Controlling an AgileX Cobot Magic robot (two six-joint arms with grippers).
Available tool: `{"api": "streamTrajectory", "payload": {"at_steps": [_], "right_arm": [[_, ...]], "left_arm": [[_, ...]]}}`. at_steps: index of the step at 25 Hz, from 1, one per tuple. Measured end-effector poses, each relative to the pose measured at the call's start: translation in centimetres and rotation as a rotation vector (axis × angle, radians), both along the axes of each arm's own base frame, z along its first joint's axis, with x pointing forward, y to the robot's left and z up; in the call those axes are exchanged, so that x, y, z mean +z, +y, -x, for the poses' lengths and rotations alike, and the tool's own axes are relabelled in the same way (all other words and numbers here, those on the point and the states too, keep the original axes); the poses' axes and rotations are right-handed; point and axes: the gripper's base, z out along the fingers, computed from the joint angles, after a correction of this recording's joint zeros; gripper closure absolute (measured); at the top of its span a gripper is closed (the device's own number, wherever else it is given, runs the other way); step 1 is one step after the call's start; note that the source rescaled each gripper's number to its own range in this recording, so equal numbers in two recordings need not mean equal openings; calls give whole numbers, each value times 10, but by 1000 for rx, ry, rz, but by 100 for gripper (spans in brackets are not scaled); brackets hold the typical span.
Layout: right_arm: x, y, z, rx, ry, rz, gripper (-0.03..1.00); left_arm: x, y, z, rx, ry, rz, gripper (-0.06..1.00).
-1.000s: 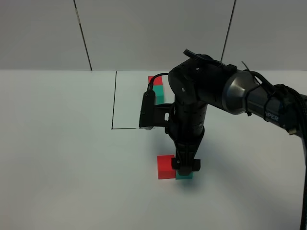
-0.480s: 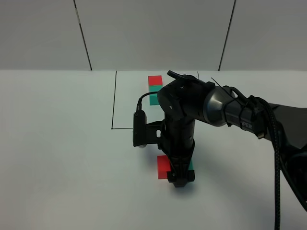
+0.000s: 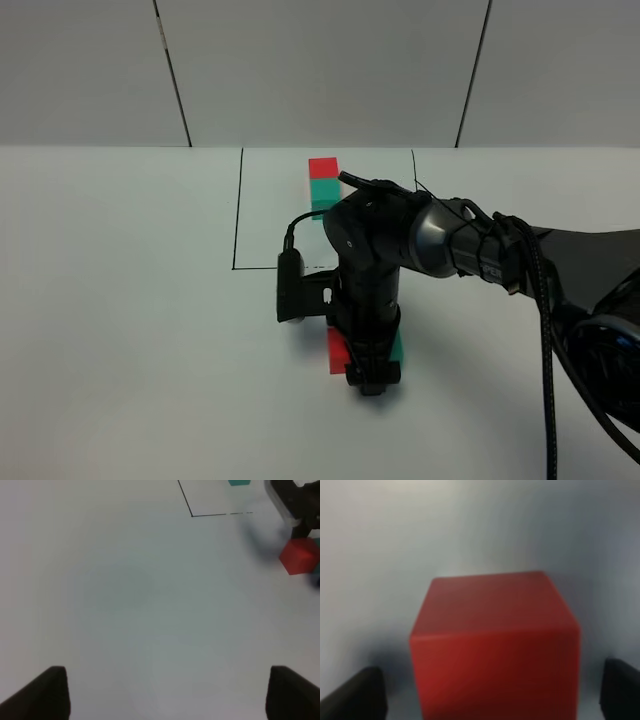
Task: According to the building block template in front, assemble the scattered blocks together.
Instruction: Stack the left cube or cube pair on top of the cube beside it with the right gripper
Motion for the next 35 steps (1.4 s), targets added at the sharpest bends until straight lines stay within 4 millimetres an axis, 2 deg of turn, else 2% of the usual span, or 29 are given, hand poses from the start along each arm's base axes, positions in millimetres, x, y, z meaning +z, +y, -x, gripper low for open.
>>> {"api": "streamTrajectory", "payload": {"at_steps": [6,10,12,17,19,27,30,32,35], "right_arm": [[-1,0,-1,0,-4,-3,55],[-1,0,-1,0,-4,-2,78],[-1,0,-1,1,-4,0,95],[2,0,0,-24,2,3,97],[7,-1,2,-98,6,-2,97],[51,0,1,-858,-57,-176,97],[54,1,0,-1191,-42,-223,97],[54,1,0,-1344,-31,-250,97],[55,5,-1,-1487,-21,-308,97]], "left_arm": [[0,0,0,0,0,0,27],[0,0,0,0,0,0,27],[0,0,0,0,0,0,27],[0,0,0,0,0,0,27],[0,0,0,0,0,0,27],[0,0,0,0,0,0,27],[0,0,0,0,0,0,27],[0,0,0,0,0,0,27],[0,0,0,0,0,0,27]]}}
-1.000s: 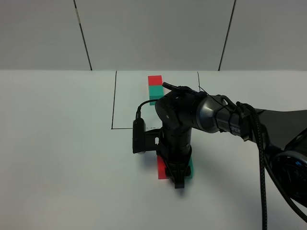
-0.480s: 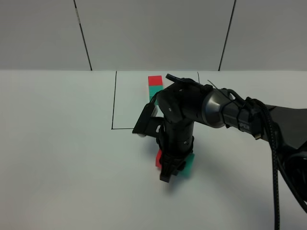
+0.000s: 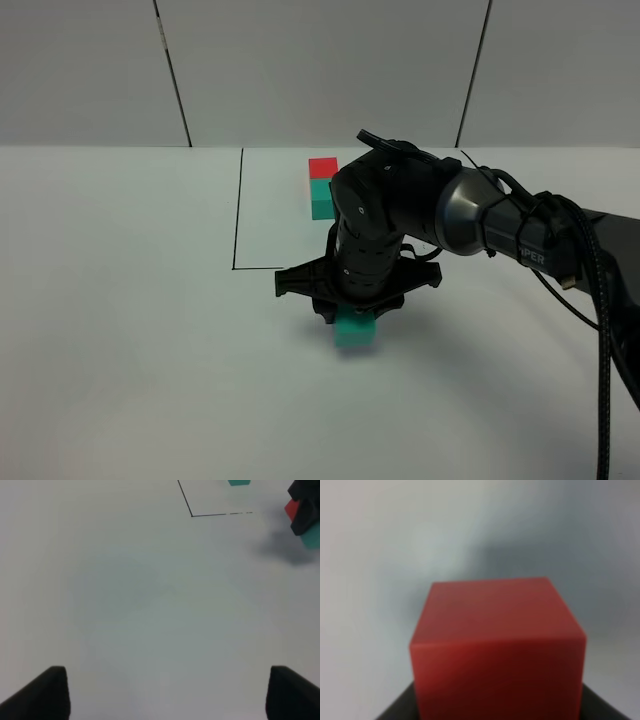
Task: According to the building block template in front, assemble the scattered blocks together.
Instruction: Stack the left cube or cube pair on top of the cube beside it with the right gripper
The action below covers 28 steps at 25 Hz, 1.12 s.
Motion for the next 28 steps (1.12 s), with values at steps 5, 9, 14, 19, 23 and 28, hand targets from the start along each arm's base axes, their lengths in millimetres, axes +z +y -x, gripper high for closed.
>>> {"api": "streamTrajectory", "payload": {"at_steps": [5,9,14,19,23,28], "right_arm": [[0,8,5,-123,26,-57,97],[-2,10,5,-151,17,-52,97],[-17,9,5,-150,32,2,97],[-26,14,3,-110,52,62,97],[-24,21,0,-58,56,81,97],[-37,23,-2,2,90,127,97]], "left_arm": [[0,0,0,0,0,0,27],[0,0,0,0,0,0,27],[0,0,0,0,0,0,27],[0,0,0,1,0,-1,27],[0,0,0,1,0,-1,27],[0,0,0,1,0,-1,27]]}}
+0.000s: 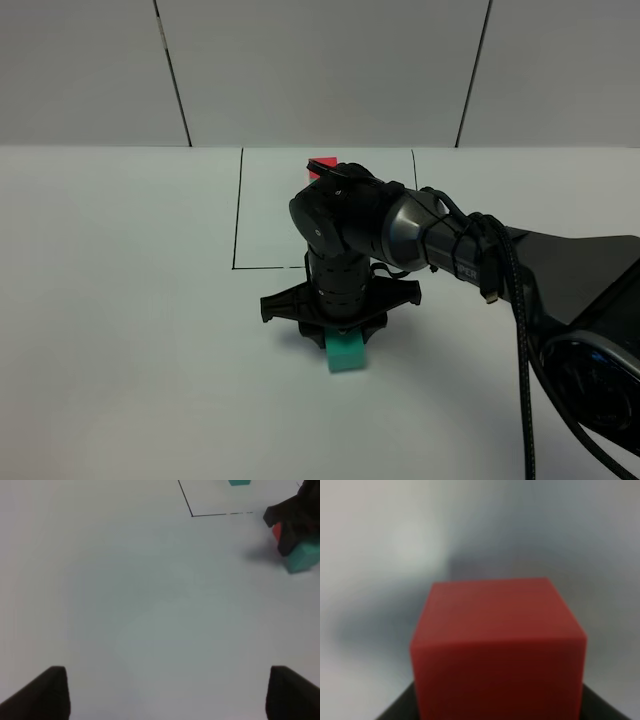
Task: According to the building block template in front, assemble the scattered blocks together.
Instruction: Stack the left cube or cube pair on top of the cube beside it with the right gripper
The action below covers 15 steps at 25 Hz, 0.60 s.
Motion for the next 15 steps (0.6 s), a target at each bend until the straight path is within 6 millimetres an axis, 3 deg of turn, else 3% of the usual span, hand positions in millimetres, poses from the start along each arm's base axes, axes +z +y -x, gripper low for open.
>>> {"api": "streamTrajectory", "payload": {"at_steps": [4,15], "right_arm": [[-10,0,0,6,20,14,97],[-9,2,1,-15,32,-11,97]], "left_arm": [[0,0,0,0,0,0,27],[0,1,0,5,0,-8,27]]}}
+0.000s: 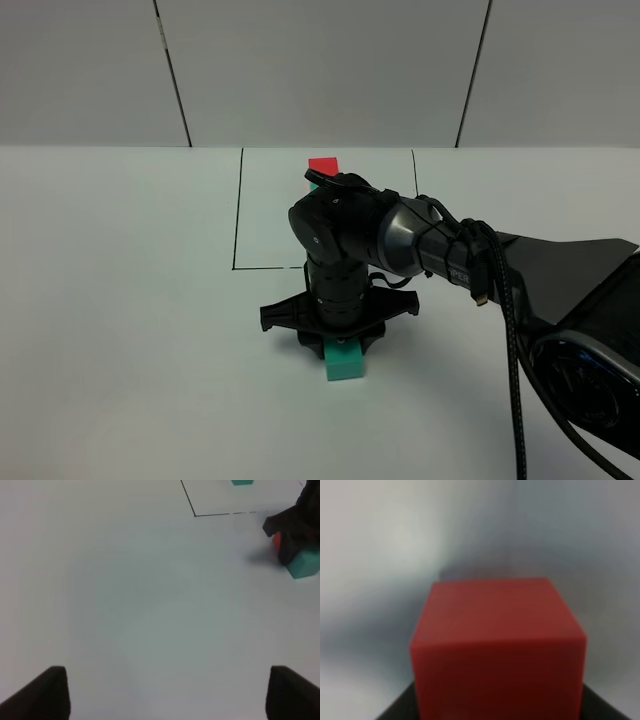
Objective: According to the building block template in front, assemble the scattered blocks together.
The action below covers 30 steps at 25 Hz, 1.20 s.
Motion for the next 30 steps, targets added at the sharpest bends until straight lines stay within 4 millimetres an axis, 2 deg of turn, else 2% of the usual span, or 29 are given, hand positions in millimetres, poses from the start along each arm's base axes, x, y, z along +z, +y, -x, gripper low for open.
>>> {"api": "streamTrajectory", "payload": {"at_steps": [5,8,11,15,16,17,21,24,27,30], "right_arm": [[0,-1,-1,-17,3,-5,97],[2,-1,-3,-22,-2,-9,92],[2,-2,-3,-24,-3,-10,69],[2,-2,-3,-17,-2,-8,17],[2,-2,-3,-15,-1,-7,6],[3,-2,-3,-7,0,-6,-1],[22,-5,-3,13,-16,-18,-3],[47,-23,-9,-16,-22,-29,-3],[66,-62,-25,-96,-40,-23,-3],[78,-113,-32,-198,-54,-17,-3]], "left_arm": [[0,0,0,2,0,-3,27],[0,0,0,2,0,-3,27],[0,0,0,2,0,-3,27],[0,0,0,2,0,-3,27],[0,0,0,2,0,-3,27],[0,0,0,2,0,-3,27],[0,0,0,2,0,-3,27],[0,0,0,2,0,-3,27],[0,0,0,2,0,-3,27],[0,0,0,2,0,-3,27]]}}
